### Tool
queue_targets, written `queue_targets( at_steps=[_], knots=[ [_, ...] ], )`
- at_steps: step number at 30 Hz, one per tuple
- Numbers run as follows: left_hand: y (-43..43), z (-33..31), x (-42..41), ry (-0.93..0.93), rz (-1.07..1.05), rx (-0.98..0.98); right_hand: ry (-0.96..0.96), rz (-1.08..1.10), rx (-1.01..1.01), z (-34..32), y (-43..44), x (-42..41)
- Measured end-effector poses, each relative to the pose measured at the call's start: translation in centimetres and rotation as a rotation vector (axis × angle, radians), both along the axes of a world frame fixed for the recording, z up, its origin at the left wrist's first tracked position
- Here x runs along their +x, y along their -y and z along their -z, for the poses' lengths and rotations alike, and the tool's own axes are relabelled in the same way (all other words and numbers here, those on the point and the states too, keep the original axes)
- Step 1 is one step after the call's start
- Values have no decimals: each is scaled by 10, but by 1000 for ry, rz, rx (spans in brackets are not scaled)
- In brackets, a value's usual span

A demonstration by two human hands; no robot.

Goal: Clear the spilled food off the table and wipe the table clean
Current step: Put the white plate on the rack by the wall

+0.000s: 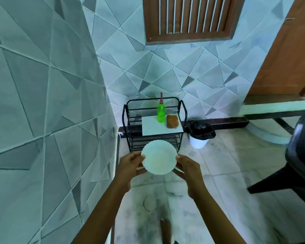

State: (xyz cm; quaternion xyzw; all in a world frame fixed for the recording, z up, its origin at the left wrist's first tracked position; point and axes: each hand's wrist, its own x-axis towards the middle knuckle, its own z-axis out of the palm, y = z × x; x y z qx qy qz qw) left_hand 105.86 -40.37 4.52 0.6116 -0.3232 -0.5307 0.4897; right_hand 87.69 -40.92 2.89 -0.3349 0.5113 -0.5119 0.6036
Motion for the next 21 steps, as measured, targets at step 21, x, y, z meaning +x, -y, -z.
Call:
queue_targets(
  at_steps=[21],
  knots=[
    [420, 79, 47, 22, -79, 202, -148, -199, 226, 72, 444, 47]
  ],
)
